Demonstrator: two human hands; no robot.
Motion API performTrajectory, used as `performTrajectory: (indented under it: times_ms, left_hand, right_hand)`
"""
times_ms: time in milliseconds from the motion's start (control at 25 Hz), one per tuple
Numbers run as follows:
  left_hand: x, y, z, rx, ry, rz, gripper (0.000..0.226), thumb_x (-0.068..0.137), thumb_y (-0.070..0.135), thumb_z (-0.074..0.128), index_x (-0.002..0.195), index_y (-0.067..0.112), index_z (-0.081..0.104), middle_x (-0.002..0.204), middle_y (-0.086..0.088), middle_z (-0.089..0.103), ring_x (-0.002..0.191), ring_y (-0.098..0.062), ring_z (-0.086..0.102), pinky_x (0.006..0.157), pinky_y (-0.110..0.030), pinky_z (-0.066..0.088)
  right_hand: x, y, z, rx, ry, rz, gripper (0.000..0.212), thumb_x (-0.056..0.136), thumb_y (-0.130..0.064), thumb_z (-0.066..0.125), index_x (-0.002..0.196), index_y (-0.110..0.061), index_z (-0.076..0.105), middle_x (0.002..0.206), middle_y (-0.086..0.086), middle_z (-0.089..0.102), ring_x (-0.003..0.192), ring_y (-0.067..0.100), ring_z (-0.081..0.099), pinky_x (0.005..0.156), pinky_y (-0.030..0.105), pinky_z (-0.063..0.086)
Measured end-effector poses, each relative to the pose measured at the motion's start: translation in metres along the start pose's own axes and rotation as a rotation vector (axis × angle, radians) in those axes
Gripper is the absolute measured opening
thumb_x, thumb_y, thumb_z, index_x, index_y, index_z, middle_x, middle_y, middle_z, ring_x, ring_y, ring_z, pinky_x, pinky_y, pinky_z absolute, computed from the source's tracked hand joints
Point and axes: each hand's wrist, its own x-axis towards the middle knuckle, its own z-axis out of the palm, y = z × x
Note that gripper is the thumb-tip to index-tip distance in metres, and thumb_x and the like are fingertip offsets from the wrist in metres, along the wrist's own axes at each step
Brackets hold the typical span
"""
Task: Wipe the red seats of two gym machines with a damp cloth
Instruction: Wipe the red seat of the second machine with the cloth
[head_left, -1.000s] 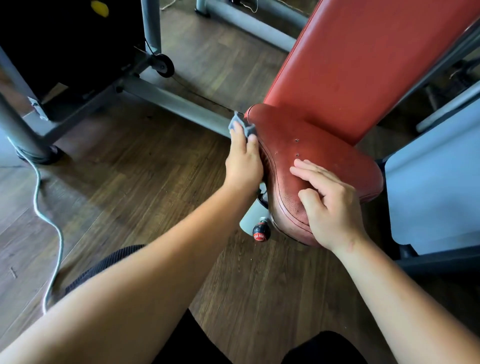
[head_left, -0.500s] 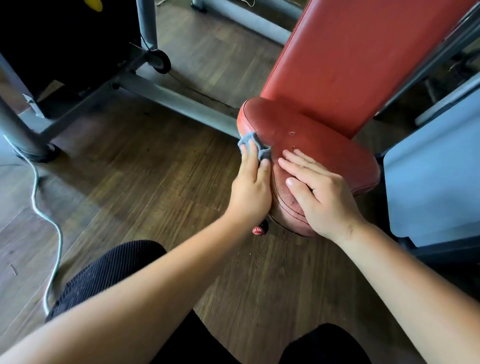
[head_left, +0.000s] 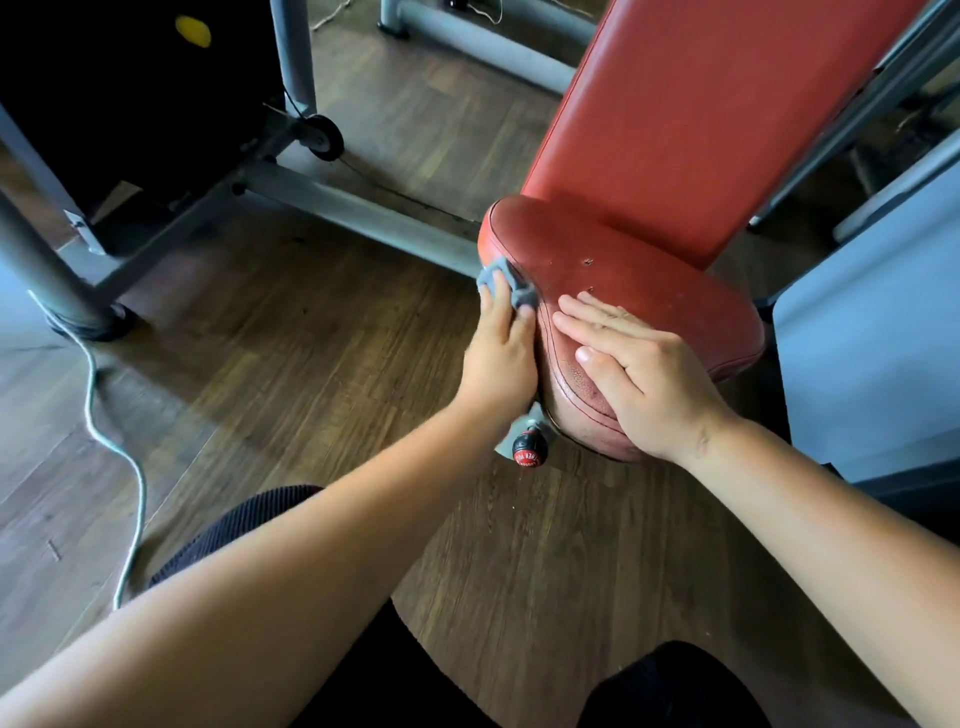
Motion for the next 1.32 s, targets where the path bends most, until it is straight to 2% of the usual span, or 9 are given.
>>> performTrajectory:
  times_ms: [120, 280, 400, 600, 760, 960, 1120, 1200, 1320]
  left_hand:
    - [0.026, 0.017, 0.0, 0.07, 0.084, -0.091, 0.061, 0.104, 0.036, 0.036, 0.163, 0.037, 0.019, 0.171, -0.001, 0.025, 0.152, -0.023, 0.037, 0.124, -0.041, 0.029]
    - [-0.055, 0.003, 0.005, -0.095, -0.102, 0.012, 0.06, 0.1, 0.041, 0.04, 0.159, 0.038, 0.034, 0.169, 0.013, 0.027, 0.155, -0.004, 0.025, 0.128, -0.034, 0.019]
    - [-0.024, 0.009, 0.001, -0.066, -0.034, -0.103, 0.058, 0.102, 0.04, 0.04, 0.159, 0.035, 0.034, 0.171, 0.01, 0.022, 0.156, -0.01, 0.024, 0.129, -0.04, 0.02]
    - [-0.079, 0.002, 0.005, -0.154, -0.117, -0.012, 0.056, 0.1, 0.043, 0.039, 0.156, 0.037, 0.04, 0.16, 0.015, 0.045, 0.148, -0.004, 0.04, 0.125, -0.039, 0.03]
    - [-0.02, 0.021, 0.006, -0.055, 0.015, -0.174, 0.07, 0.087, 0.056, 0.036, 0.156, 0.041, 0.039, 0.161, 0.012, 0.044, 0.146, -0.012, 0.044, 0.123, -0.042, 0.032]
    - [-0.08, 0.015, 0.0, -0.085, -0.126, -0.064, 0.054, 0.1, 0.041, 0.039, 0.153, 0.04, 0.045, 0.153, 0.017, 0.052, 0.142, -0.002, 0.046, 0.123, -0.036, 0.034]
    - [-0.044, 0.035, -0.001, 0.077, -0.031, -0.153, 0.054, 0.098, 0.04, 0.041, 0.152, 0.037, 0.048, 0.148, 0.007, 0.059, 0.136, -0.014, 0.054, 0.119, -0.039, 0.038]
    - [-0.044, 0.036, -0.006, 0.157, -0.029, -0.139, 0.053, 0.096, 0.041, 0.042, 0.147, 0.036, 0.055, 0.137, 0.007, 0.068, 0.127, -0.016, 0.061, 0.113, -0.04, 0.045]
    - [-0.057, 0.05, -0.027, 0.235, 0.012, -0.136, 0.034, 0.101, 0.033, 0.045, 0.123, 0.031, 0.071, 0.1, 0.005, 0.077, 0.098, -0.021, 0.07, 0.09, -0.042, 0.055]
  right_hand:
    - [0.0, -0.003, 0.0, 0.003, 0.006, 0.025, 0.041, 0.1, -0.016, 0.045, 0.138, -0.012, 0.062, 0.149, 0.005, 0.055, 0.145, 0.016, 0.043, 0.122, 0.045, 0.033]
    - [-0.001, -0.01, 0.003, -0.024, 0.035, 0.046, 0.042, 0.099, -0.016, 0.045, 0.137, -0.011, 0.062, 0.148, 0.006, 0.056, 0.143, 0.019, 0.046, 0.122, 0.044, 0.033]
    - [0.0, -0.011, 0.001, -0.005, 0.035, 0.05, 0.041, 0.099, -0.015, 0.046, 0.137, -0.011, 0.063, 0.147, 0.006, 0.056, 0.143, 0.019, 0.047, 0.122, 0.044, 0.033]
    - [0.001, -0.009, 0.0, -0.005, 0.032, 0.056, 0.041, 0.099, -0.015, 0.046, 0.136, -0.011, 0.064, 0.146, 0.004, 0.058, 0.143, 0.016, 0.046, 0.122, 0.041, 0.033]
    - [0.001, -0.007, -0.001, 0.024, 0.019, 0.079, 0.04, 0.1, -0.017, 0.046, 0.136, -0.014, 0.064, 0.148, 0.003, 0.056, 0.144, 0.014, 0.044, 0.123, 0.039, 0.031]
    - [0.002, -0.004, -0.001, 0.036, 0.022, 0.081, 0.04, 0.1, -0.017, 0.046, 0.136, -0.013, 0.064, 0.147, 0.003, 0.058, 0.144, 0.014, 0.044, 0.123, 0.038, 0.031]
    - [0.0, -0.011, -0.003, 0.026, 0.028, 0.119, 0.038, 0.1, -0.017, 0.048, 0.134, -0.015, 0.065, 0.145, 0.003, 0.059, 0.143, 0.016, 0.046, 0.123, 0.037, 0.031]
    - [-0.001, -0.013, -0.003, 0.026, 0.046, 0.155, 0.039, 0.1, -0.02, 0.047, 0.133, -0.016, 0.067, 0.145, 0.002, 0.06, 0.142, 0.015, 0.047, 0.123, 0.034, 0.031]
    - [-0.002, -0.022, -0.007, 0.005, 0.026, 0.236, 0.037, 0.101, -0.019, 0.048, 0.134, -0.016, 0.066, 0.146, 0.001, 0.059, 0.143, 0.015, 0.045, 0.123, 0.027, 0.026]
